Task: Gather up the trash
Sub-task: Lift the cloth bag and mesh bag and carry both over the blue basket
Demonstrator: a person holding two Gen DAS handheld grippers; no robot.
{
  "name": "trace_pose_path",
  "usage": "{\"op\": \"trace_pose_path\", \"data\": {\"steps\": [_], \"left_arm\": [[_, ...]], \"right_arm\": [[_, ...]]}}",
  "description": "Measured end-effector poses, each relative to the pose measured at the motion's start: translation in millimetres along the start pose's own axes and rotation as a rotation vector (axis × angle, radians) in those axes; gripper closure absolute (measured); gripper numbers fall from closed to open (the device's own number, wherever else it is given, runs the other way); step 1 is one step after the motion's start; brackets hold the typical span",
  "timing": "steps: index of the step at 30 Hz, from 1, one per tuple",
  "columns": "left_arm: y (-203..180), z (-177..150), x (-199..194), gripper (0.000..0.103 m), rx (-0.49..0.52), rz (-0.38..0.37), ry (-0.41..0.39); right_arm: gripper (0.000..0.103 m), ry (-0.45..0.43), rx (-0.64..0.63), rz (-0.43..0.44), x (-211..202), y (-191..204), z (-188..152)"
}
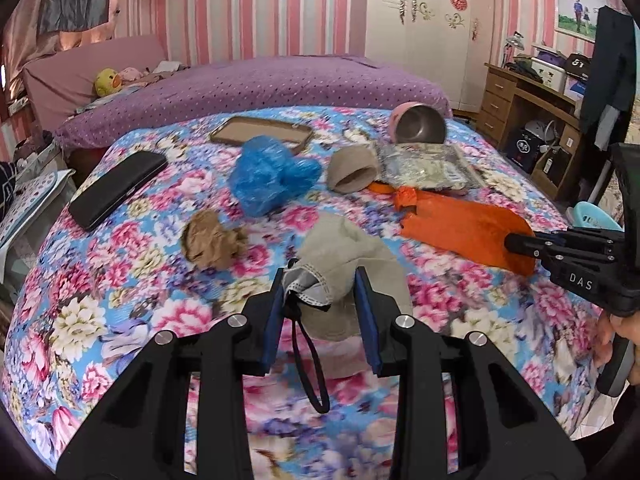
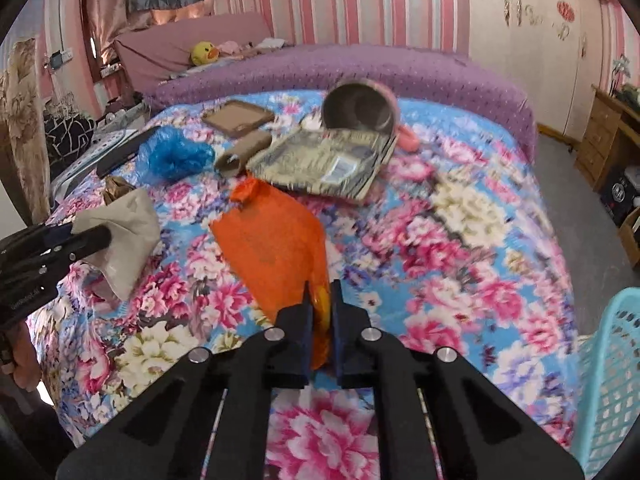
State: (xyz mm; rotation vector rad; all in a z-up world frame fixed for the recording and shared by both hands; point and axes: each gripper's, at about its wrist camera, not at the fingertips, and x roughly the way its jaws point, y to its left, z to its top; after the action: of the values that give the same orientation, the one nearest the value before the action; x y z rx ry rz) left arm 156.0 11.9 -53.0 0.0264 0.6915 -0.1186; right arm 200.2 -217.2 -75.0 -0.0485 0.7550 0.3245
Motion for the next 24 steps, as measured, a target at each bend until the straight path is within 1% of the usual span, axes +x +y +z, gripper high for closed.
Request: {"op": "trace_pose_path", "data": {"steps": [6,10,13,16,21,24], "left_arm": [[-23,11,-8,0.074,-0.008,-0.014,-0.026],[-48,19,-16,0.074,0.036,-0.018,-0.058],[-69,26,-16,0.074,0.036,-0.039,-0.068],[-97,32,-13,0.074,0.035,-0.073,-0.075],[-150,40,-11,0.074,0.076,-0.125,-0.086],[-184,47,-12,0.074,0.084,-0.176,-0.097]], "right_arm": [[0.096,-0.088,0.035,-0.034,-39,-27,-2],[0.096,-0.143,0.075,-0.068,-68,-55,-6],[0.096,-0.178,0.108,-0.097,-89,-78,-12],[0.097,-0.214,0.148,-0.139,-110,-105,-19],[0.097,-0.258,0.212,-0.21,-148,-152,-35],[0.097,-0.255,0.261,-0.244,-164,-181,-48]]}}
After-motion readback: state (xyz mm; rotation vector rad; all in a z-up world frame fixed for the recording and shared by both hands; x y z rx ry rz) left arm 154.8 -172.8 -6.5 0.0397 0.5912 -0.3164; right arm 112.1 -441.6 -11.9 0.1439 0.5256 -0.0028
